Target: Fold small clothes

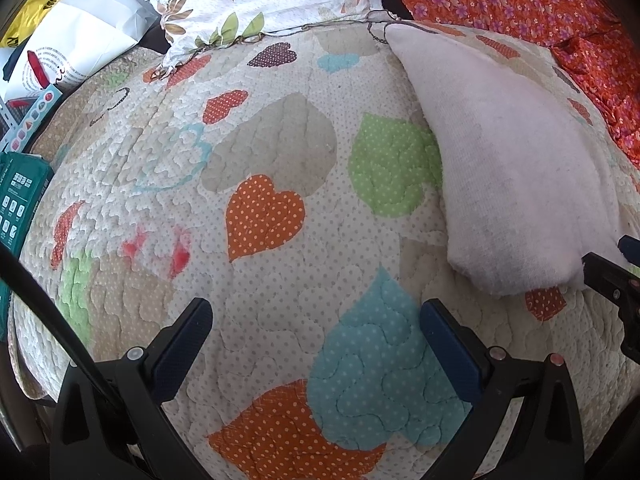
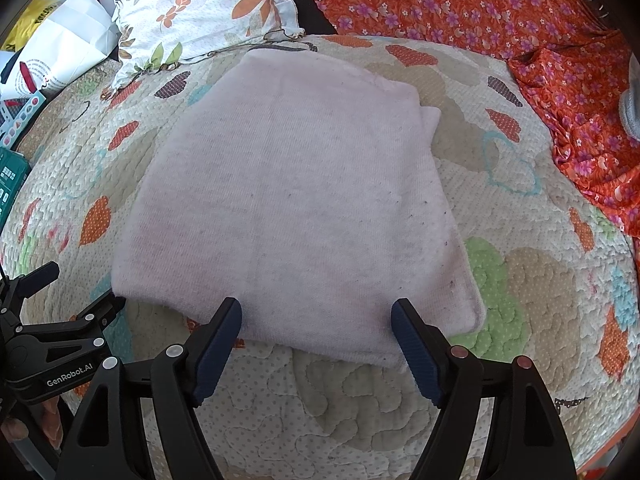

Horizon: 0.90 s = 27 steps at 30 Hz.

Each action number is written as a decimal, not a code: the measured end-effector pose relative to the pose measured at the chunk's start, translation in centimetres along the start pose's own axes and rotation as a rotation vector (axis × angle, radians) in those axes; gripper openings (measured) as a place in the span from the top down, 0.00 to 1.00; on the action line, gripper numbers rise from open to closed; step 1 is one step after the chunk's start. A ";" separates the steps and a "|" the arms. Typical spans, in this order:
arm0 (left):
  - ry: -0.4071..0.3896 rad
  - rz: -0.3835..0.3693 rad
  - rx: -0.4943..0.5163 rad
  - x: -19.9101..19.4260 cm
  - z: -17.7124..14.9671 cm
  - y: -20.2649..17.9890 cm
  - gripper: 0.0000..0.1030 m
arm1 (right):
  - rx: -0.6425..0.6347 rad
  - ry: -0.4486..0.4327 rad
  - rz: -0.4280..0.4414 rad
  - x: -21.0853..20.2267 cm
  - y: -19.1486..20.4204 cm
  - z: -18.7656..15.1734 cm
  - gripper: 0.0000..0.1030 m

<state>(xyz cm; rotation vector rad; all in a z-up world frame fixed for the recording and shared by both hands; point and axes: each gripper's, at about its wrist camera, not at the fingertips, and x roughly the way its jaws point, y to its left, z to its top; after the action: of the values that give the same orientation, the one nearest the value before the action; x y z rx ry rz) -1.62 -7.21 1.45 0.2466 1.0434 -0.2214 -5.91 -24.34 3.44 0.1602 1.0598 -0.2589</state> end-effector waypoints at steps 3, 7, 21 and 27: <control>0.003 -0.003 -0.001 0.1 0.0 0.1 0.00 | 0.001 0.000 0.001 0.0 0.0 0.0 0.21; 0.004 -0.003 -0.001 0.1 0.0 0.1 0.00 | 0.007 0.003 0.004 0.0 0.0 0.0 0.20; 0.009 -0.007 -0.010 0.3 -0.3 0.3 0.00 | 0.003 0.008 0.001 0.3 0.2 -0.2 0.17; 0.015 -0.013 -0.021 0.4 -0.3 0.4 0.00 | 0.000 0.015 -0.001 0.4 0.4 -0.3 0.16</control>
<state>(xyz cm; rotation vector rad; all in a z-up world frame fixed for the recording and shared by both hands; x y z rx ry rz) -1.51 -6.74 1.01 0.2226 1.0616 -0.2202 -5.86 -23.94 2.99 0.1619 1.0747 -0.2584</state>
